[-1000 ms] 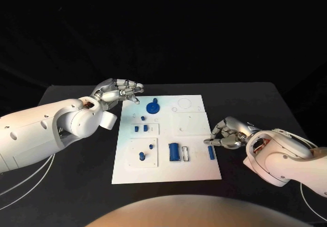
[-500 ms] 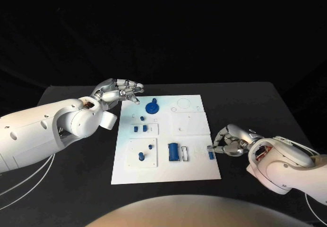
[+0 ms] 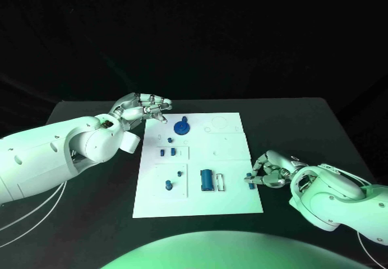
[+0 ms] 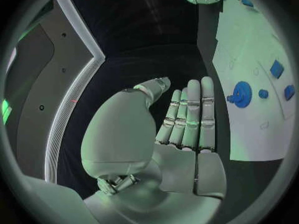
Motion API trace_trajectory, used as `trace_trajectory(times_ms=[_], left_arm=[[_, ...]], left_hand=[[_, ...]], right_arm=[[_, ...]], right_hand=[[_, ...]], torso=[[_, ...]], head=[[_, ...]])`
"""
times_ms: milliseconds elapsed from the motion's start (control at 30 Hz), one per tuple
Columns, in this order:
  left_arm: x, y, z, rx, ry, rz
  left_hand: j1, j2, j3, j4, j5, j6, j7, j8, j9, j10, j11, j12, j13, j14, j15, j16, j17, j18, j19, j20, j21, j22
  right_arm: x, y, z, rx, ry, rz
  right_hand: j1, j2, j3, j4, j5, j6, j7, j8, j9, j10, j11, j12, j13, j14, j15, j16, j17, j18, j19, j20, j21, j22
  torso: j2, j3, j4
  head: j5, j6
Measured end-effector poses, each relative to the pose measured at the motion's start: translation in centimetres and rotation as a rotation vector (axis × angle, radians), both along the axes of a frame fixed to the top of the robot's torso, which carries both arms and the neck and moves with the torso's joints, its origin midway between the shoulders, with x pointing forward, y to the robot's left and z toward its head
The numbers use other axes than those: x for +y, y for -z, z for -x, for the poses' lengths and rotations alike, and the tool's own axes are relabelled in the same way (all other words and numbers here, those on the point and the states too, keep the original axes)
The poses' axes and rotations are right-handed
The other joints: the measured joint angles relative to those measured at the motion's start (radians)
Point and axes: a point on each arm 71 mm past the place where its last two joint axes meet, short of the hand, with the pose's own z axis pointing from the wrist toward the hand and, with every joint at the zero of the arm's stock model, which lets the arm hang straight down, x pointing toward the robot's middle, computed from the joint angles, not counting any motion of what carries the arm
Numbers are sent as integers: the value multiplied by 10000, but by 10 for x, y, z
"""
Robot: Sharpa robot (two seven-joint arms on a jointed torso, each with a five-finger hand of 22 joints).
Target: Assemble the parts on the task board
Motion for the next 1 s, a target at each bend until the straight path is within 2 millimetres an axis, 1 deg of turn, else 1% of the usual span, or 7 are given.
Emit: trace_trajectory(times_ms=[300,633,700,767,833,933,1000], left_arm=[[0,0,0,5,1,-2],[0,0,0,11,-1,-7],[0,0,0,12,0,-8],[0,0,0,14,0,-9],[0,0,0,15,0,-9],[0,0,0,17,-2,-12],[0,0,0,18,-3,-13]], left_hand=[[0,0,0,0,0,0,0,0,0,0,0,0,0,0,0,0,0,0,0,0,0,1],[0,0,0,0,0,0,0,0,0,0,0,-1,1,0,0,0,0,0,-1,-1,0,1],[0,0,0,0,0,0,0,0,0,0,0,-1,0,0,0,0,0,0,-1,-1,0,2],[0,0,0,0,0,0,0,0,0,0,0,-1,1,0,0,0,0,0,0,0,0,1],[0,0,0,0,0,0,0,0,0,0,0,-1,1,0,0,0,0,0,-1,-1,0,2],[0,0,0,0,0,0,0,0,0,0,0,-1,1,0,0,0,0,0,-1,-1,0,2],[0,0,0,0,0,0,0,0,0,0,0,-1,1,0,0,0,0,0,-1,-1,0,2]], right_arm=[[2,6,-1,108,-99,150],[6,9,-4,-83,-360,381],[7,9,-4,-144,-432,426],[9,9,-3,-197,-519,449],[10,9,-3,-253,-602,468],[13,8,-3,-339,-750,490],[16,7,-2,-394,-853,476]], right_hand=[[102,-20,28,-28,0,7,-6,37,55,0,0,-39,0,0,0,0,-1,0,0,0,-44,-1],[854,-252,266,-45,43,93,-17,132,258,0,-73,-60,-1,0,0,0,-2,0,0,0,-121,-2],[1116,-345,349,-69,144,101,-10,128,279,0,-72,-95,-1,0,-1,-39,-2,0,0,0,-153,-2],[1394,-439,447,-84,377,88,-23,89,341,0,-72,-94,-1,0,0,-39,-2,0,0,0,-208,-2],[1553,-464,513,-100,509,69,-41,-79,341,0,-72,-125,-1,0,-1,-39,-2,0,0,0,-208,-3],[1887,-504,735,-89,686,-16,-25,-173,316,-1,-71,-156,-1,1,0,-39,-3,-1,0,0,-243,-3],[2176,-550,954,90,1168,-14,-23,-295,164,-1,-71,-156,-1,0,0,-39,-3,-1,0,0,-243,-4]], torso=[[1,0,-6],[-6,-2,-4],[-7,-2,-4],[-7,-2,1],[-9,-3,3],[-12,-4,3],[-13,-4,3]], head=[[0,0],[-12,0],[-13,0],[-13,0],[-12,0],[-12,0],[-12,0]])
